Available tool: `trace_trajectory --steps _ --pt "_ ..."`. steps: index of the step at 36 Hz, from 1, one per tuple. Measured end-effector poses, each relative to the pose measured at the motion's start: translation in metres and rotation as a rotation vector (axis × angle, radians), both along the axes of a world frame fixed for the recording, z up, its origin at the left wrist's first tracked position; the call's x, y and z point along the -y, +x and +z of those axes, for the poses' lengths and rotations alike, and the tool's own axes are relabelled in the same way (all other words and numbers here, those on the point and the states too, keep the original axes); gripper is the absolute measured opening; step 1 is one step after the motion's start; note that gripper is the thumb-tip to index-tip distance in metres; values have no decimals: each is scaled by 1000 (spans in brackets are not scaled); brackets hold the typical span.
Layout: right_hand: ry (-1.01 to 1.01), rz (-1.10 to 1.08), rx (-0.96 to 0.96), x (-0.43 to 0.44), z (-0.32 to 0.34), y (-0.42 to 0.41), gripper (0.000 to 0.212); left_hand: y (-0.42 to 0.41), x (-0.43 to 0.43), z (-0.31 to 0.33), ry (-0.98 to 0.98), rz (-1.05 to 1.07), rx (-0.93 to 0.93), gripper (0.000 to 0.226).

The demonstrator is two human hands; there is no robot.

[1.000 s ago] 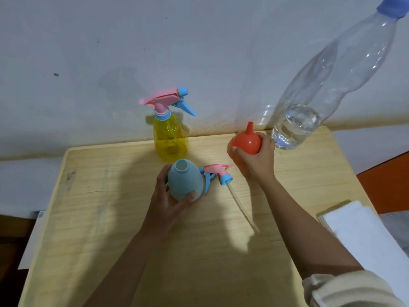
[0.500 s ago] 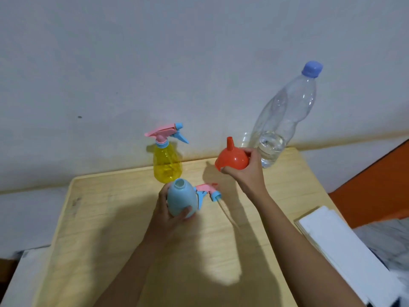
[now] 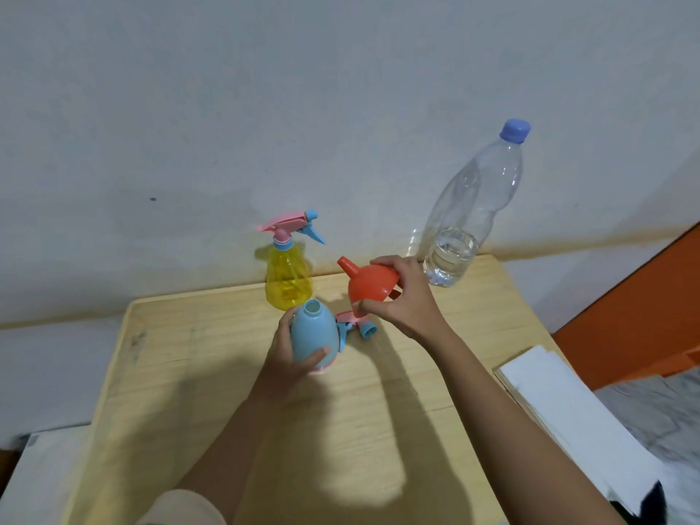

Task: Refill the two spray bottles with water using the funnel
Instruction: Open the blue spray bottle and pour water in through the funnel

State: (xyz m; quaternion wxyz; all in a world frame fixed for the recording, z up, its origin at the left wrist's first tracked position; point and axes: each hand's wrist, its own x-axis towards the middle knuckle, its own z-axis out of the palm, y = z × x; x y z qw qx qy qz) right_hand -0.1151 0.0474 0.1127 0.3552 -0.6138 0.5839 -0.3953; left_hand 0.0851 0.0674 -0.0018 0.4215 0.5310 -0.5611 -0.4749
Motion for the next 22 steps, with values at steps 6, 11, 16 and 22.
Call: trace_trajectory --steps 6,11,16,22 --pt "18 42 -16 -2 5 11 65 1 0 -2 1 6 45 84" --pt "-60 65 -104 -4 9 17 63 4 0 -7 -28 17 127 87" --pt "-118 117 -236 -1 13 23 71 6 0 -11 -57 52 183 89" --pt "-171 181 -406 2 21 38 82 7 0 -12 -84 54 212 84"
